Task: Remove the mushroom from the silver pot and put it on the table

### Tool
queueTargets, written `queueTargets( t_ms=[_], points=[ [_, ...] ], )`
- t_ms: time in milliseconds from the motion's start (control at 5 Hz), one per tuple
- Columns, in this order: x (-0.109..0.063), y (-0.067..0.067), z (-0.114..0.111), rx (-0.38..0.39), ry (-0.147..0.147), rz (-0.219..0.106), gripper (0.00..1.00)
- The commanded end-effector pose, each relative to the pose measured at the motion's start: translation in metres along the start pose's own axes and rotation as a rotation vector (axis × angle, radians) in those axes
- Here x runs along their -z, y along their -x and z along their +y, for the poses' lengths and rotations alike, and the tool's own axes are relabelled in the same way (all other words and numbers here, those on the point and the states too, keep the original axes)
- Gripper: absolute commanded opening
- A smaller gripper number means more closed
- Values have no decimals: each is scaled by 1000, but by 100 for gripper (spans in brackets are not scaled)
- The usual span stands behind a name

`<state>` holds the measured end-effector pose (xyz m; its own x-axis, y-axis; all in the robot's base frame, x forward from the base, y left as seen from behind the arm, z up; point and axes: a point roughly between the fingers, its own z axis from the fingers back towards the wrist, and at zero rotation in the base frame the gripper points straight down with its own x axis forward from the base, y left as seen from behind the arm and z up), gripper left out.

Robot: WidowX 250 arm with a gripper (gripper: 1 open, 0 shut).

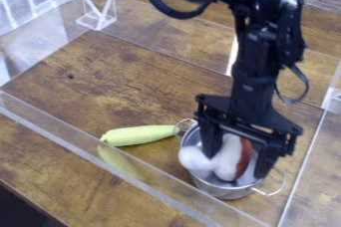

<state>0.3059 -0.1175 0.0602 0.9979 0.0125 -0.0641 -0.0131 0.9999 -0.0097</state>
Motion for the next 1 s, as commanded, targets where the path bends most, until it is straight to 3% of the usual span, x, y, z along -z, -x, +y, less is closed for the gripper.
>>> queueTargets(
  t_ms=[0,400,800],
  points=[
    [-14,-17,2,113,15,-51,100],
    [-19,-20,3,105,16,-68,100],
    [3,-24,-5,122,25,-85,100]
  ],
)
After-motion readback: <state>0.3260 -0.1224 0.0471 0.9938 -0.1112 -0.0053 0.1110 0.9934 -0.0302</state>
